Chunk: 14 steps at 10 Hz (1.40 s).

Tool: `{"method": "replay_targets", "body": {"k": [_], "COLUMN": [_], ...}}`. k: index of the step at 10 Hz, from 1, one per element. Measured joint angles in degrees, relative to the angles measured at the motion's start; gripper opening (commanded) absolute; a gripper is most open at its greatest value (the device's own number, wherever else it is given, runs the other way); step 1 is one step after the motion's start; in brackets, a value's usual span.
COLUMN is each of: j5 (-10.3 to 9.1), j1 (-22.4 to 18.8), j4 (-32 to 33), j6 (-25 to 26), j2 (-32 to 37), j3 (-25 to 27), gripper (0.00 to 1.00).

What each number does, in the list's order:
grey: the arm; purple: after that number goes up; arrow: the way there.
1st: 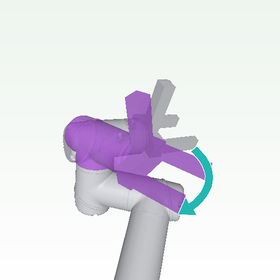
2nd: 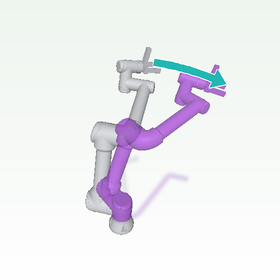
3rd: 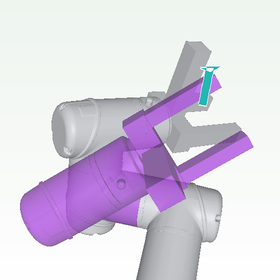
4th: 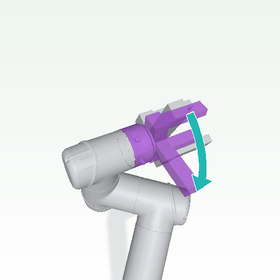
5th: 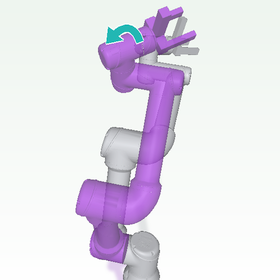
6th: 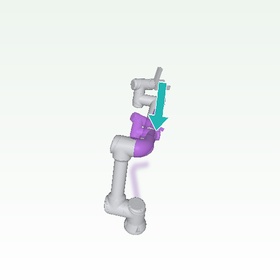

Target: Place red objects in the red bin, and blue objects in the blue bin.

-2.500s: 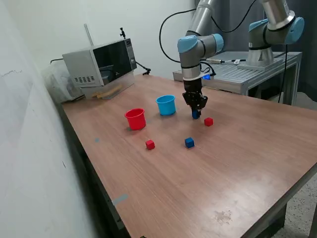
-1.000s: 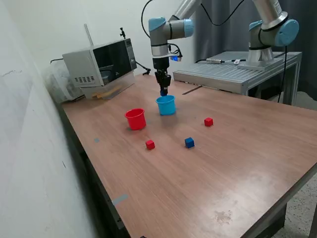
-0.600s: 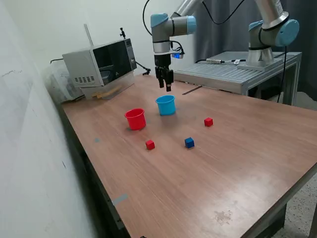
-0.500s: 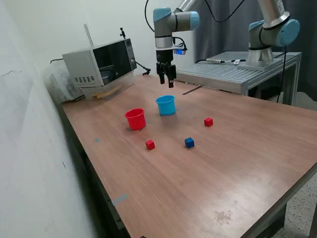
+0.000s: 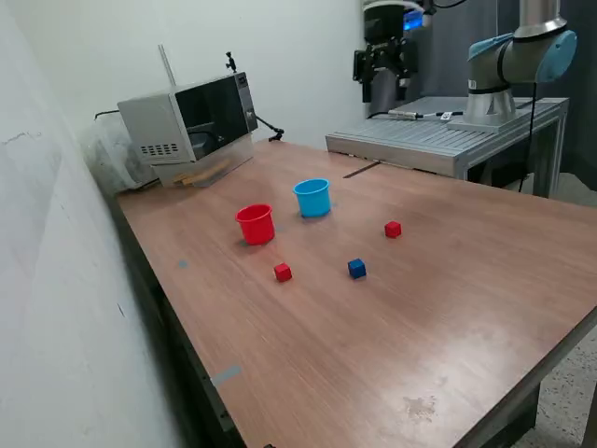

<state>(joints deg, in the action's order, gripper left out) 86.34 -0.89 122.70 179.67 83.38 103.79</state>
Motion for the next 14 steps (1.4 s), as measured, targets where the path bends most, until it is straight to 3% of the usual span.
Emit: {"method": "replay_targets", "body": {"k": [2,5,7,9,14], "j5": [0.79,2.11,5.02,6.43,9.17], "j1": [-7.0,-11.4,-11.9,-11.5,-9.4], "j4": [-1.8,-2.3,-2.2,-0.6,5.4], "j6": [5.2,11.6,14.1,14.9,15.3], "j2": [1.5,-3.7,-12.4,-22.0,-38.2], "j3": [-1.6,-9.3,-16.9,-23.0,-29.0], "gripper": [1.0,1.0,1.0,1.0,1.0]}}
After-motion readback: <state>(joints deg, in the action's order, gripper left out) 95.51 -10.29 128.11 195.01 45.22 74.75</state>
